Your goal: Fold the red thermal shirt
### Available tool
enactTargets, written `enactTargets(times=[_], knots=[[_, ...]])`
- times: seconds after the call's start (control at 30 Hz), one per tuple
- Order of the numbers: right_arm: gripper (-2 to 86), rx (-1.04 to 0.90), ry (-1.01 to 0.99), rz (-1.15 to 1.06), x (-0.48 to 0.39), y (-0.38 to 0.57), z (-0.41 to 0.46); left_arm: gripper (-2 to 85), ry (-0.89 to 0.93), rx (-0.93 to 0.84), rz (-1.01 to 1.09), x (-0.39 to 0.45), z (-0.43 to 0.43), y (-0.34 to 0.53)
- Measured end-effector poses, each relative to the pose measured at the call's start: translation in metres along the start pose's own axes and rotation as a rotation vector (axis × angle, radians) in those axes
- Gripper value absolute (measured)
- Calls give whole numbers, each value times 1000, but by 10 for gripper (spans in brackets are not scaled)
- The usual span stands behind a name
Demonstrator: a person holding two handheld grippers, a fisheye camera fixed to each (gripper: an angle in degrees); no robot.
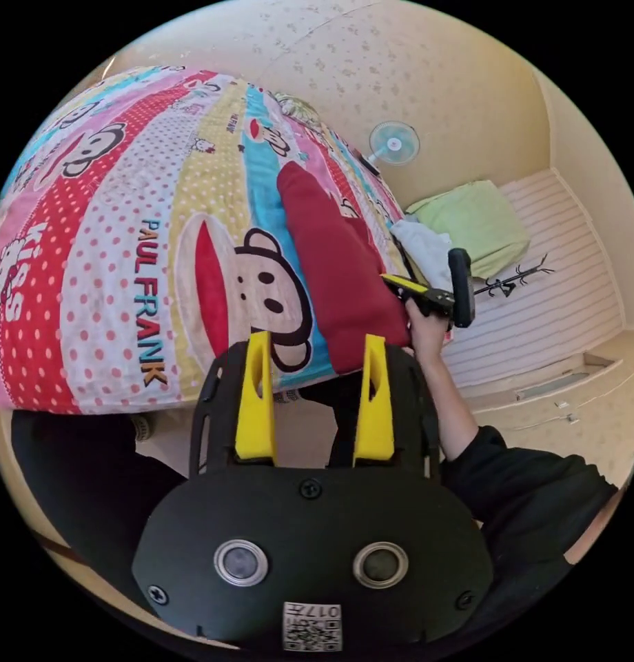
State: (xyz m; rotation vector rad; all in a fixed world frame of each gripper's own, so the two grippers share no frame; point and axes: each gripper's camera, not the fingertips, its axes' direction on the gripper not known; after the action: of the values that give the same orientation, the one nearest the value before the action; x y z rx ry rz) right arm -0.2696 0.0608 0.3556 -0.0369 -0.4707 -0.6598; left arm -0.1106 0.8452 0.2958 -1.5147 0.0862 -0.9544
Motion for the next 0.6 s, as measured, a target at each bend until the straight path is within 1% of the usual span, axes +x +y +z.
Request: enactTargets(times=[0.07,0.13,0.2,0.27,0.3,0.37,0.43,0.53,0.57,0.6], knots=[[3,36,-54,54,13,10,1,200,123,-76,-26,-21,15,-18],[4,52,-141,117,30,17,3,202,212,-108,-44,-32,28,-28],[4,54,-251,179,53,25,7,201,261,-137,-63,-42,42,-37],[6,58,-312,204,68,31,10,194,301,-164,-98,-57,58,-49],[7,60,-342,208,76,35,11,190,324,-167,-107,-61,61,-53],[10,56,-389,185,88,42,7,183,429,-216,-162,-78,79,-68],[17,50,-434,162,104,54,-5,177,432,-268,-192,-92,86,-79],[45,44,-512,230,139,97,-24,148,473,-302,-216,-114,84,-89],[76,37,-571,315,158,123,-26,136,505,-290,-223,-121,82,-88],[119,15,-673,396,176,151,-23,131,527,-284,-221,-124,81,-87]])
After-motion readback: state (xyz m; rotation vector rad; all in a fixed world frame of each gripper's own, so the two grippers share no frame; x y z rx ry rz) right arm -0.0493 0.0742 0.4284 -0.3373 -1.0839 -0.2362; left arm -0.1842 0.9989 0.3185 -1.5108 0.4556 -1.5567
